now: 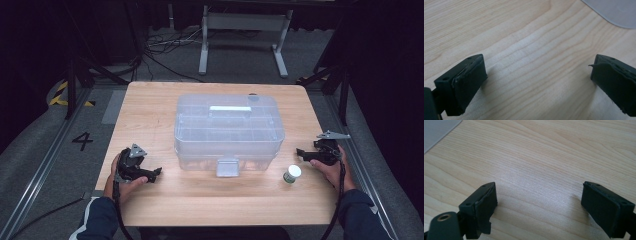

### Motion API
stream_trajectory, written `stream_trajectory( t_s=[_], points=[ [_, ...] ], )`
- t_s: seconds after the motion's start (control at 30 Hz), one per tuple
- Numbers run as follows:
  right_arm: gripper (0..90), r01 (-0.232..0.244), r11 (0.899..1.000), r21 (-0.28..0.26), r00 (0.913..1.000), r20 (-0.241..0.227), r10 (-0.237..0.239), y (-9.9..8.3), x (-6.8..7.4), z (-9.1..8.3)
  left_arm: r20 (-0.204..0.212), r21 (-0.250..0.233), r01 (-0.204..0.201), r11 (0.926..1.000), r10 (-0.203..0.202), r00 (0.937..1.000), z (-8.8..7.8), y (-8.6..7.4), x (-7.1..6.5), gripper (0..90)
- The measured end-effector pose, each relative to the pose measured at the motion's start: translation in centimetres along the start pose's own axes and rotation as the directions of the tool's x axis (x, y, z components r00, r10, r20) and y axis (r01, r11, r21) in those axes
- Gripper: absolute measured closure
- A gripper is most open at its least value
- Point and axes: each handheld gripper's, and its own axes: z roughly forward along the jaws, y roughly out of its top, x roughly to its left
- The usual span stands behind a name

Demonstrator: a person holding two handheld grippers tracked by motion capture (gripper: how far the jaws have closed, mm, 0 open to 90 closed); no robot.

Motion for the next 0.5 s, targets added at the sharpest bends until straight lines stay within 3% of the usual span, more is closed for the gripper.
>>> stream_trajectory(
  t_s=[0.5],
  points=[
    [13.2,-0.001,1.000,-0.003,1.0000,0.004,0.001,-0.16,-0.05,-0.10,0.001,0.000,0.000,1.0000,0.000,1.0000,0.01,0.00,0.02,0.3]
  ],
)
